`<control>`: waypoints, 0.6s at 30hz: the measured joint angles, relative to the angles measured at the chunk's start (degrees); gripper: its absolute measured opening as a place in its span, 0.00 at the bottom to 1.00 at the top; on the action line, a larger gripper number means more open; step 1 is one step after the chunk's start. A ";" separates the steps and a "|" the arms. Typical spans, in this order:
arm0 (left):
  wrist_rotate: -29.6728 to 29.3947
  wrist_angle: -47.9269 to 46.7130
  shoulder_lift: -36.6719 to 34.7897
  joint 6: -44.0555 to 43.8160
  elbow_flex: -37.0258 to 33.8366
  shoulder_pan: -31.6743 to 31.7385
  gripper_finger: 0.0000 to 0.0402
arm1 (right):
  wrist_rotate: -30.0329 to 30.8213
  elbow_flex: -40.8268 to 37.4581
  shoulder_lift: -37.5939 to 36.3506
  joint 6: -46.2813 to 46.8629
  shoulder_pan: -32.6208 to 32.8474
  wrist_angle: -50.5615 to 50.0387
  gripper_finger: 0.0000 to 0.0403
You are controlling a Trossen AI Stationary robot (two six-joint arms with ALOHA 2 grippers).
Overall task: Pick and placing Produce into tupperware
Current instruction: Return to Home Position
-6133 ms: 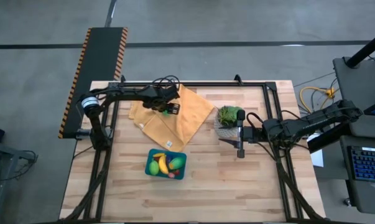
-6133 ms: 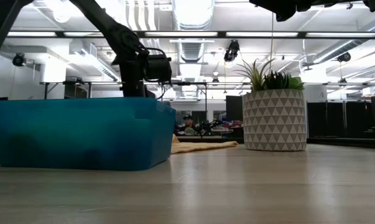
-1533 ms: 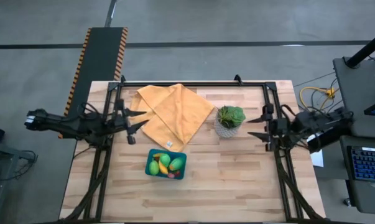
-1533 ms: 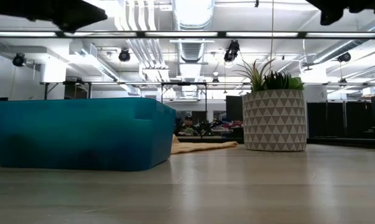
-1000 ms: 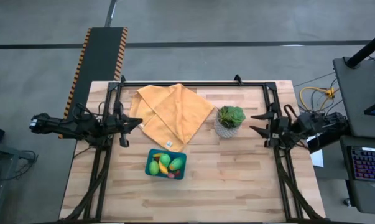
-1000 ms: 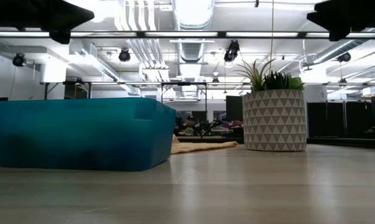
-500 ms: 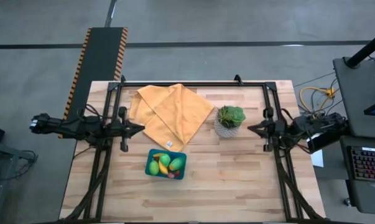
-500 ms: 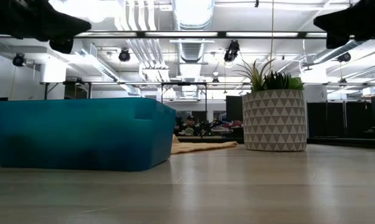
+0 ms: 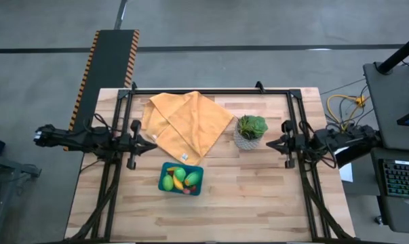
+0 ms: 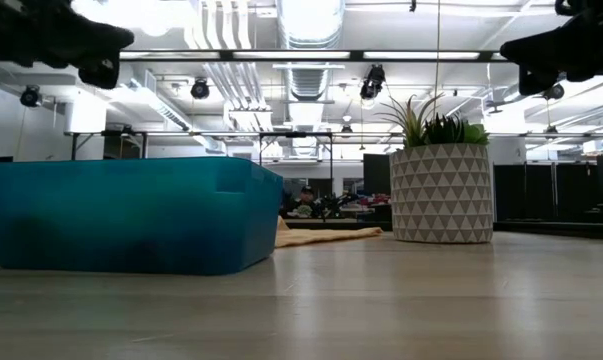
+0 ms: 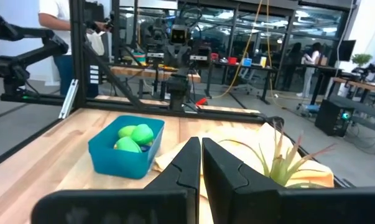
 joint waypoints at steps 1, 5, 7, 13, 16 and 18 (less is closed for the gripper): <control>0.24 0.16 -0.03 -0.84 -0.64 0.00 0.00 | -0.14 -0.03 0.11 0.41 -0.39 0.02 0.02; 0.43 2.35 -1.86 -4.00 -4.74 0.00 0.00 | -1.03 -0.41 0.09 1.48 -1.34 0.43 0.02; 0.65 5.77 -2.64 -3.84 -6.59 0.00 0.00 | -1.05 -0.52 0.09 1.84 -1.43 1.34 0.02; 0.06 6.45 -5.69 -2.40 -9.61 0.08 0.00 | -1.01 -0.59 0.31 0.79 -1.77 1.66 0.02; -0.41 6.68 -6.92 -2.14 -10.96 1.06 0.00 | -0.77 -0.75 1.11 0.73 -2.85 1.55 0.02; -0.41 6.39 -7.41 -2.16 -11.59 2.23 0.00 | -0.88 -0.76 2.00 0.48 -3.80 1.56 0.02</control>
